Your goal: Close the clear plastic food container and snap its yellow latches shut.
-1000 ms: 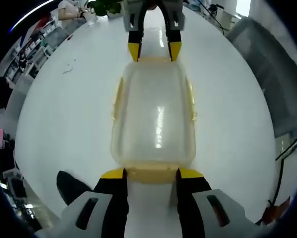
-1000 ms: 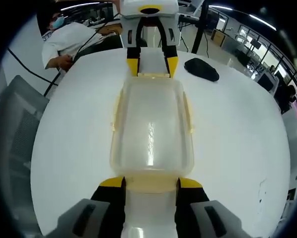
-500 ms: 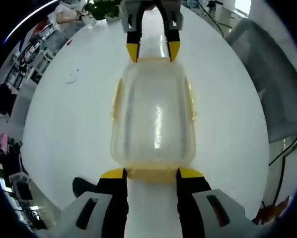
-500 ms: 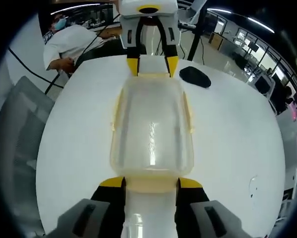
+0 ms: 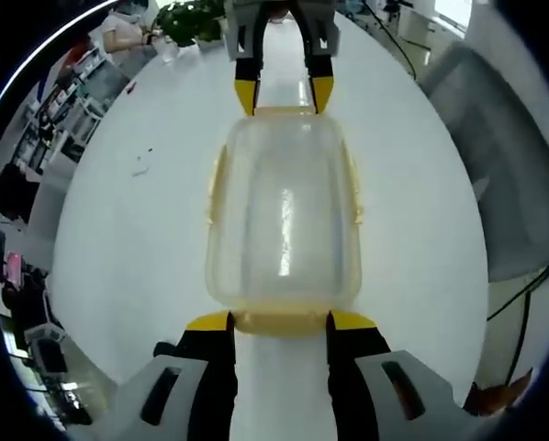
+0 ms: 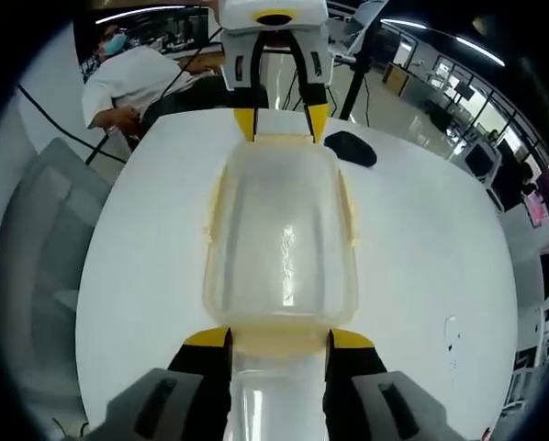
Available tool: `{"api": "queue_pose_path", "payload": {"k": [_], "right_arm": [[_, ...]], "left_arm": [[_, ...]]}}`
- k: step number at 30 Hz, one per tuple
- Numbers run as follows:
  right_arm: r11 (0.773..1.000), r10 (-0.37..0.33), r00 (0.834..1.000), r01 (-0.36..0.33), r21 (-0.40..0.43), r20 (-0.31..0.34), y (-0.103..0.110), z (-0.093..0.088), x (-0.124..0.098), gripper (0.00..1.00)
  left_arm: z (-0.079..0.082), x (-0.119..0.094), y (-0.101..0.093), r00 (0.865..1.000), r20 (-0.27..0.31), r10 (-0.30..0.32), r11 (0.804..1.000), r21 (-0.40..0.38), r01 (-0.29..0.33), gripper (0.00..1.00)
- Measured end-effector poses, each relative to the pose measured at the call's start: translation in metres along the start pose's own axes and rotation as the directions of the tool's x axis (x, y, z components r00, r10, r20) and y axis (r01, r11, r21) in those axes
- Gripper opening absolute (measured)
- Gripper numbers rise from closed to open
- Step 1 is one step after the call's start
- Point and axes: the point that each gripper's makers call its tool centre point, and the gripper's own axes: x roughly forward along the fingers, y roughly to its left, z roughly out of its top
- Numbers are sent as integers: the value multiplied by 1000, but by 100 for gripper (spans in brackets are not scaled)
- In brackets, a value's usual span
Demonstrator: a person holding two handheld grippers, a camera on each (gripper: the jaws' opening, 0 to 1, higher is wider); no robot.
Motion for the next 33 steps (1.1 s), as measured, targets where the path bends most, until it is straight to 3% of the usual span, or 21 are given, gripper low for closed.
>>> {"api": "queue_pose_path", "payload": {"k": [17, 33], "right_arm": [[1000, -16, 1000, 16, 15, -20, 6, -30, -34, 37], [999, -27, 999, 28, 28, -47, 3, -72, -59, 37]], "left_arm": [[45, 0, 1, 1000, 12, 12, 1000, 27, -12, 36], [92, 14, 5, 999, 27, 21, 999, 41, -23, 35]]}}
